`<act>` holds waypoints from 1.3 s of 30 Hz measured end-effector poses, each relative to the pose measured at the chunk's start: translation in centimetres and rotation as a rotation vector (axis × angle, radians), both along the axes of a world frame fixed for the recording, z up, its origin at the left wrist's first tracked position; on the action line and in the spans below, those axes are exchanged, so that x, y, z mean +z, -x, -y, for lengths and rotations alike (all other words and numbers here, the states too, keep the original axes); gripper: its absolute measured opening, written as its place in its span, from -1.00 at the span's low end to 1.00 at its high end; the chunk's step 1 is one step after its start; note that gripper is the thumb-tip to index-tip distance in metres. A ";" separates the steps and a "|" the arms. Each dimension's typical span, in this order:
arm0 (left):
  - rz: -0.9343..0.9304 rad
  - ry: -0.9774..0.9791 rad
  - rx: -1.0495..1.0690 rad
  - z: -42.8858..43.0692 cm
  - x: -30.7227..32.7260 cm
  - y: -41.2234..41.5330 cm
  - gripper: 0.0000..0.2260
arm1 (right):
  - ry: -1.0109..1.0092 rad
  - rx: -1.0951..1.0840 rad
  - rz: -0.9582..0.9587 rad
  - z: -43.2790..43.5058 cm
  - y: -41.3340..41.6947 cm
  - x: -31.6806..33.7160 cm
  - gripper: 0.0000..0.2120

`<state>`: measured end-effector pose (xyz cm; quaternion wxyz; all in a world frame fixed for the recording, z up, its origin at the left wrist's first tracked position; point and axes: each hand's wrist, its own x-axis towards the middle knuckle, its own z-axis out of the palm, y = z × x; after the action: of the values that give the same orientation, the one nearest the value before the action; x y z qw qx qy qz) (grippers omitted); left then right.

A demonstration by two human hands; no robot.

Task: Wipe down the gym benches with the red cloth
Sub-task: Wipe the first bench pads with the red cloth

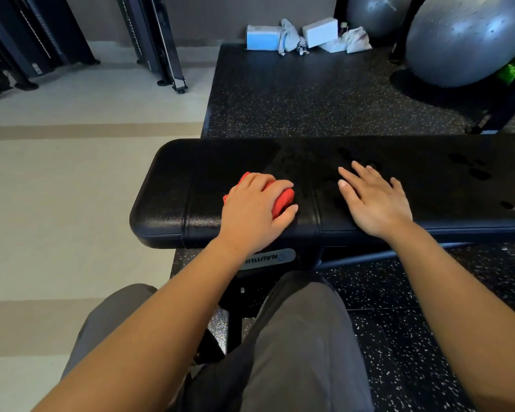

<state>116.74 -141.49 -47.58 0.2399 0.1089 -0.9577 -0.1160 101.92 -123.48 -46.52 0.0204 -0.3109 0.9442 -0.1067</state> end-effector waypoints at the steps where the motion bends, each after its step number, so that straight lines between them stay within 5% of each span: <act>1: -0.005 -0.015 -0.003 0.0 0.0 -0.1 -0.57 | 0.002 0.001 0.002 0.0 0.0 0.0 -0.50; 6: -0.049 -0.108 0.062 -0.6 0.5 0.1 -0.61 | 0.003 -0.006 0.007 0.0 -0.2 0.1 -0.50; 22: -0.130 0.067 -0.014 -0.2 -1.5 -2.9 -0.70 | 0.005 0.004 0.010 0.0 -0.3 0.0 -0.49; 32: 0.061 -0.013 0.015 -0.1 0.7 4.6 -0.66 | -0.007 0.004 0.012 0.0 -0.1 0.0 -0.49; 39: 0.088 0.041 -0.074 1.4 0.2 2.7 -0.54 | -0.031 0.004 0.025 0.1 -0.1 0.1 -0.48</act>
<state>114.01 -142.87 -47.42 0.1955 0.0736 -0.9728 -0.1004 102.00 -123.57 -46.44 0.0374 -0.3110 0.9448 -0.0959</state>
